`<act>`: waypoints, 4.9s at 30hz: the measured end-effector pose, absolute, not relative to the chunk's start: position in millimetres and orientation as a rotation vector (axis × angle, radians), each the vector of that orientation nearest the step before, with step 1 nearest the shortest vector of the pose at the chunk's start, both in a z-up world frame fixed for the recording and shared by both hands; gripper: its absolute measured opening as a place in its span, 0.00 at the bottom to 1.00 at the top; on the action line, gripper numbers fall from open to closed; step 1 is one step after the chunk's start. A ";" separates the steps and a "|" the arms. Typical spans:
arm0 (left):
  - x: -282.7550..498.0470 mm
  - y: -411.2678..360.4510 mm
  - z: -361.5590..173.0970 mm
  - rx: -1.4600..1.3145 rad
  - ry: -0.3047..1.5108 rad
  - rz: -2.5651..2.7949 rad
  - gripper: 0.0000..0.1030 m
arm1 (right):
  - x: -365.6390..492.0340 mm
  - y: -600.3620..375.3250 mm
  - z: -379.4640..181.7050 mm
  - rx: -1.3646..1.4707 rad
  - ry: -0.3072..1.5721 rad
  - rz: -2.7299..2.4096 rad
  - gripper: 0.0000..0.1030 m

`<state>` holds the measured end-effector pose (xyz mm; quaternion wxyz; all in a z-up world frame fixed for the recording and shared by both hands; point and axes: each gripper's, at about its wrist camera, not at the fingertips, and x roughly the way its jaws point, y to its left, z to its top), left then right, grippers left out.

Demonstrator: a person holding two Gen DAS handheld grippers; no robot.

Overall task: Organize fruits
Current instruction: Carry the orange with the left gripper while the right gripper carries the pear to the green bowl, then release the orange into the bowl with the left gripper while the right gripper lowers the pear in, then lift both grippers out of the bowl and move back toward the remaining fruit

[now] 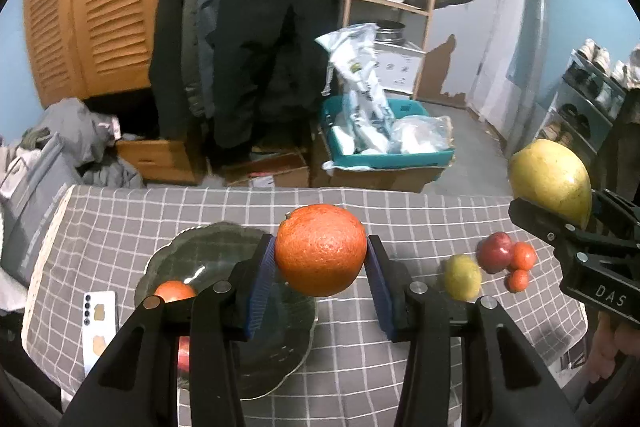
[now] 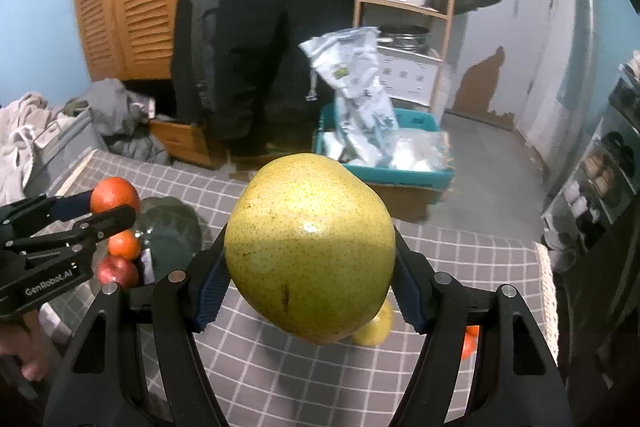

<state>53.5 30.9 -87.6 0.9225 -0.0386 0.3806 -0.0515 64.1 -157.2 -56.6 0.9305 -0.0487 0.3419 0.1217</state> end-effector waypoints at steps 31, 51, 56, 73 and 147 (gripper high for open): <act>66.8 120.0 -166.6 -0.157 0.960 0.059 0.44 | 109.2 -24.6 -112.1 -0.146 0.850 0.478 0.69; 77.3 135.3 -219.7 -0.196 1.084 0.114 0.44 | 136.1 2.4 -182.9 -0.160 1.022 0.508 0.69; 78.9 138.4 -228.7 -0.215 1.103 0.120 0.45 | 140.3 4.3 -190.3 -0.162 1.042 0.509 0.69; 73.1 149.2 -222.8 -0.210 1.102 0.171 0.67 | 148.0 1.5 -204.3 -0.124 1.097 0.514 0.69; 37.1 34.2 -62.1 -0.109 0.710 -0.043 0.99 | 38.0 -189.4 -17.7 -0.083 0.539 0.089 0.83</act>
